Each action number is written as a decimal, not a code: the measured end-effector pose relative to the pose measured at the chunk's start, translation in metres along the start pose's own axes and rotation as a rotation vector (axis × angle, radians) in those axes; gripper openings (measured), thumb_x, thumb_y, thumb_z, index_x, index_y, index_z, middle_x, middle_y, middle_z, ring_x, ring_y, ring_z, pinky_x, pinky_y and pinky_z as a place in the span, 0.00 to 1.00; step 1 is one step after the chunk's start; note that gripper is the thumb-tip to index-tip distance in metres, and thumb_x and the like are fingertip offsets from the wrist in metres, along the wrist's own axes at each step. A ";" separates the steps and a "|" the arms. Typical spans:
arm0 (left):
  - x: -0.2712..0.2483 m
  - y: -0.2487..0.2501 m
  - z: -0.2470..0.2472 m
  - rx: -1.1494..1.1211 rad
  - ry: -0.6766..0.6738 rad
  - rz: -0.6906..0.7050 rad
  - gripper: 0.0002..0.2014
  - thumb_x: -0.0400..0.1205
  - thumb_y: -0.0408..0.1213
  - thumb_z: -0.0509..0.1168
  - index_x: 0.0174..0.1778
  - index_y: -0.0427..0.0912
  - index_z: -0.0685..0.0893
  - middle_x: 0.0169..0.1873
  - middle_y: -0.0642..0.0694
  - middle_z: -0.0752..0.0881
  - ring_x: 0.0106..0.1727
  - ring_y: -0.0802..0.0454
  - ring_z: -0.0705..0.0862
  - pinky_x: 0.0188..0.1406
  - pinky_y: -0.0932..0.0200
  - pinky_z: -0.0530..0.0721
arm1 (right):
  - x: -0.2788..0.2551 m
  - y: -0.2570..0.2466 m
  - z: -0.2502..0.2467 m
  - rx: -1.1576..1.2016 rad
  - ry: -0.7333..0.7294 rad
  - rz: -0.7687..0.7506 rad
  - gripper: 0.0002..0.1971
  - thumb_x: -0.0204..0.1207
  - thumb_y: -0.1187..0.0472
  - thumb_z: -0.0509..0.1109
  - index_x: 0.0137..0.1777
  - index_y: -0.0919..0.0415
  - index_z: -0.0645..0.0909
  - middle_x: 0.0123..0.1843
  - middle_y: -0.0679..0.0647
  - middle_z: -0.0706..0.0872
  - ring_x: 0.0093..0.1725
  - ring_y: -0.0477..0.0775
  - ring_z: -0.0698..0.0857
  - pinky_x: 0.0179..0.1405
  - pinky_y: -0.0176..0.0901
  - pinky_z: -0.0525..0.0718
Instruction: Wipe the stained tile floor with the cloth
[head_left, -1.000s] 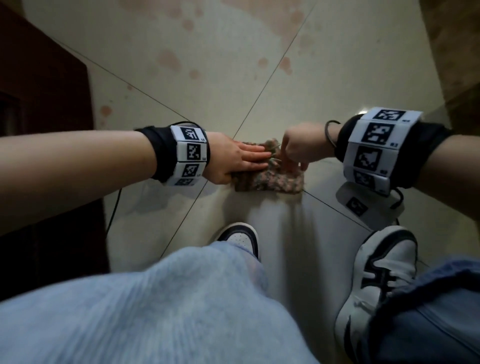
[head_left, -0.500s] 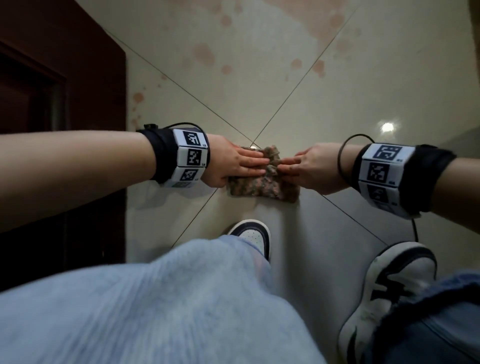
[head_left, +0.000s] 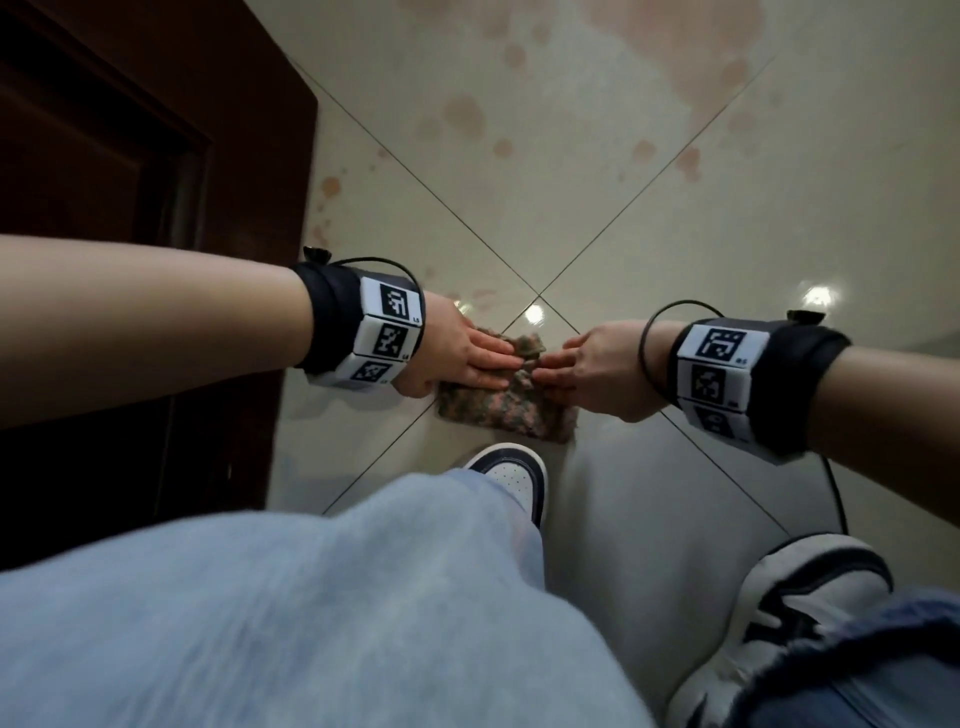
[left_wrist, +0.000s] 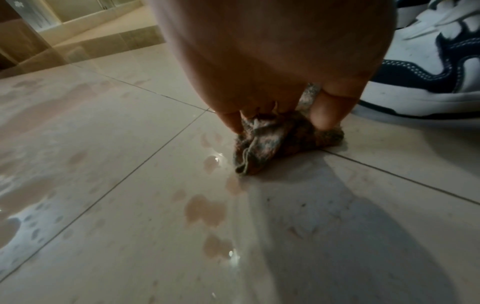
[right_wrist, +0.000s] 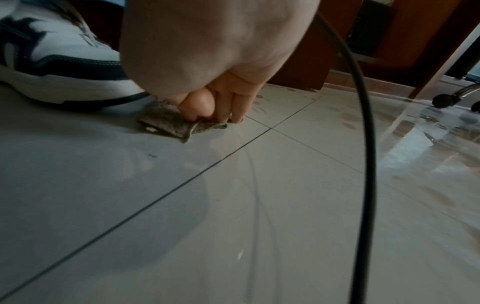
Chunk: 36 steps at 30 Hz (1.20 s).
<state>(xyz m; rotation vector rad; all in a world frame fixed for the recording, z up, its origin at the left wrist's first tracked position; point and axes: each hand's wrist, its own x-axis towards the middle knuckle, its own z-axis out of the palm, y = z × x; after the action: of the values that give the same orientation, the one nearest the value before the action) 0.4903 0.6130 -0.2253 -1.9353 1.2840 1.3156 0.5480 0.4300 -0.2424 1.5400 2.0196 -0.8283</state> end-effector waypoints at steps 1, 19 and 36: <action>-0.001 0.001 0.001 0.028 -0.011 -0.010 0.41 0.79 0.36 0.56 0.85 0.47 0.41 0.85 0.46 0.39 0.86 0.50 0.43 0.86 0.51 0.52 | 0.002 0.002 -0.001 0.004 0.010 0.009 0.28 0.77 0.63 0.53 0.79 0.61 0.63 0.80 0.57 0.67 0.76 0.63 0.73 0.72 0.55 0.75; -0.017 -0.006 0.037 -0.332 -0.026 -0.474 0.45 0.80 0.39 0.59 0.82 0.33 0.34 0.82 0.32 0.35 0.86 0.40 0.41 0.85 0.49 0.50 | 0.039 0.057 -0.042 0.046 0.170 0.225 0.24 0.85 0.61 0.47 0.80 0.57 0.64 0.83 0.52 0.62 0.76 0.61 0.74 0.71 0.58 0.77; -0.027 0.019 0.060 -0.679 0.077 -0.533 0.47 0.78 0.37 0.60 0.82 0.37 0.32 0.82 0.35 0.31 0.85 0.45 0.35 0.84 0.55 0.45 | 0.059 0.049 -0.057 -0.001 0.146 0.179 0.27 0.84 0.62 0.47 0.84 0.63 0.53 0.85 0.58 0.57 0.80 0.62 0.69 0.75 0.57 0.72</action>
<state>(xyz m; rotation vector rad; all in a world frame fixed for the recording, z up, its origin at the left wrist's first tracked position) 0.4432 0.6629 -0.2245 -2.5476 0.2789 1.4958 0.5791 0.5196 -0.2514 1.7966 1.9435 -0.6625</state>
